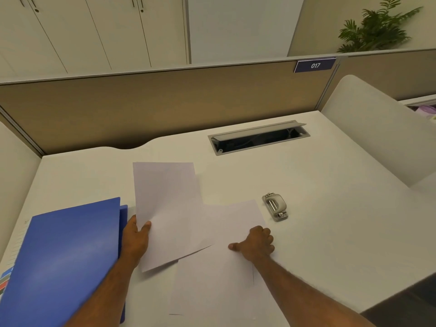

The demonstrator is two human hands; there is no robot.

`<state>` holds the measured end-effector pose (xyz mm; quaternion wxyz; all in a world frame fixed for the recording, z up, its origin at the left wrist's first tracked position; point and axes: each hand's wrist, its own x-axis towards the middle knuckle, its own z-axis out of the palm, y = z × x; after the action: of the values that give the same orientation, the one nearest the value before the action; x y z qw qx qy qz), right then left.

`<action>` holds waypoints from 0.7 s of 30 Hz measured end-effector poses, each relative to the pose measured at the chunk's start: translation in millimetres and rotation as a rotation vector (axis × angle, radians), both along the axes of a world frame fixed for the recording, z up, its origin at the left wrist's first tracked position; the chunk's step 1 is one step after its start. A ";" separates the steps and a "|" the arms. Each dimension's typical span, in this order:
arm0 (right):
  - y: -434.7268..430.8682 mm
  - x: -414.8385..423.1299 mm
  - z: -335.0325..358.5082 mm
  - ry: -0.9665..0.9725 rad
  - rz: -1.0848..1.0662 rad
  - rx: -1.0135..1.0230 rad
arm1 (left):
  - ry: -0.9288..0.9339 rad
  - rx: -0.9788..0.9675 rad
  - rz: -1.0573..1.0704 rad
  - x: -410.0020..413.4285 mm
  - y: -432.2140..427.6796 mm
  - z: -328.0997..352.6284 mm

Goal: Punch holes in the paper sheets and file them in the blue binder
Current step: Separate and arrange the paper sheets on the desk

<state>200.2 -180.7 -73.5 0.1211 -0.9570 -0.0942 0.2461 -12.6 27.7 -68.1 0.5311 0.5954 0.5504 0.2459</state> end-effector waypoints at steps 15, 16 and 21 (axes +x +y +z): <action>1.8 -58.4 -6.5 -0.209 -0.172 0.135 | 0.037 -0.012 -0.007 4.0 -10.0 -3.7; 1.8 -59.8 -7.2 -0.208 -0.169 0.092 | 0.039 -0.013 -0.010 4.6 -10.4 -3.5; 7.1 -54.6 -6.2 -0.173 -0.157 0.004 | 0.041 -0.026 -0.019 3.6 -7.6 -6.3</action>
<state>145.6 -173.6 -79.8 0.1336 -0.9789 -0.0294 0.1520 -9.0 20.0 -74.4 0.5297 0.5985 0.5587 0.2215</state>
